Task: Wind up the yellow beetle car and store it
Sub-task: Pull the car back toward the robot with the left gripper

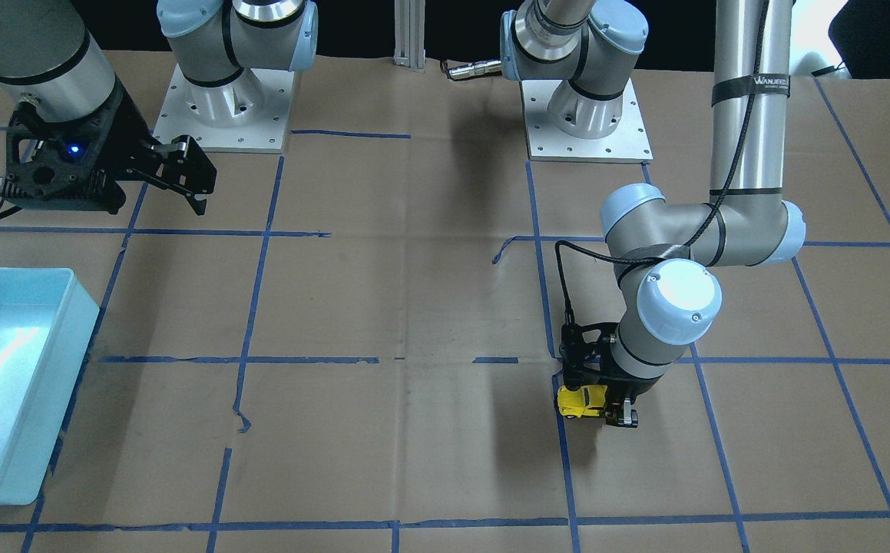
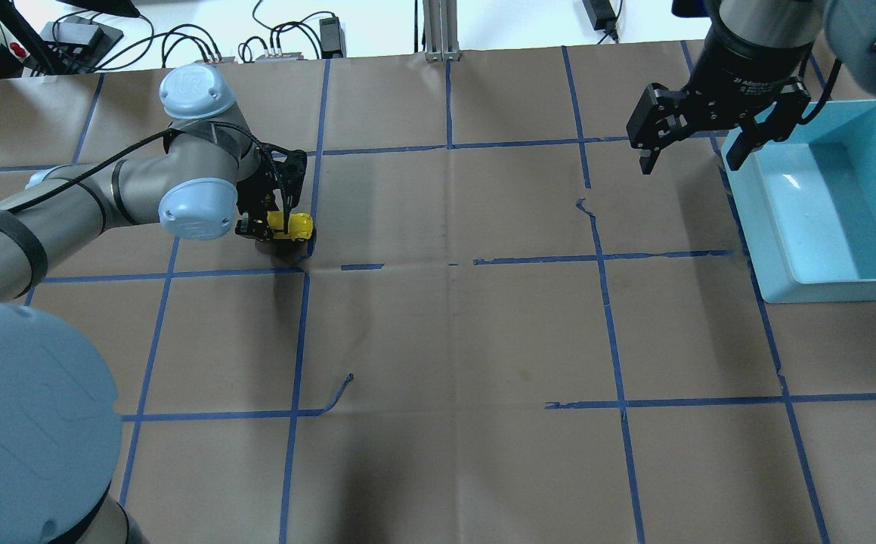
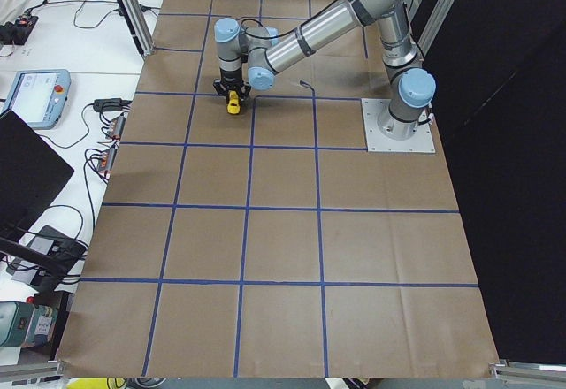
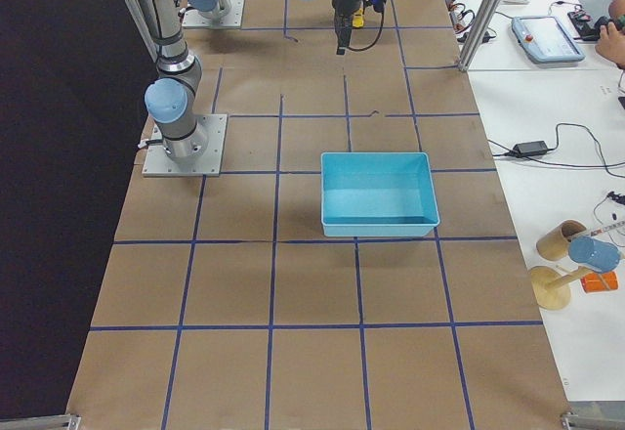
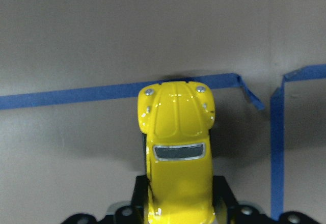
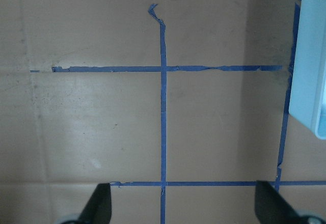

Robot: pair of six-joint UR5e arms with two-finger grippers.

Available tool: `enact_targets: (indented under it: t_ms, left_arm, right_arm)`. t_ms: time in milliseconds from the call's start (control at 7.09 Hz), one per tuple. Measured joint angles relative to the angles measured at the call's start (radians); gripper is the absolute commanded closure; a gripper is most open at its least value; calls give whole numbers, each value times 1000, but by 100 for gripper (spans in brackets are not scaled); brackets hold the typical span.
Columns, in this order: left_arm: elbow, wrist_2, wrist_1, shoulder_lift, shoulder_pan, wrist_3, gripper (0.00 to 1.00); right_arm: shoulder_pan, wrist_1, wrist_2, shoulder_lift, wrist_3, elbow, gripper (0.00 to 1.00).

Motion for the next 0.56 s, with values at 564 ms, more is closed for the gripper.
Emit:
enact_targets:
  t_ms: [564]
  left_arm:
    - [-1, -4, -2, -12, -1, -5, 68]
  right_arm:
    - [0, 0, 0, 0, 0, 1, 0]
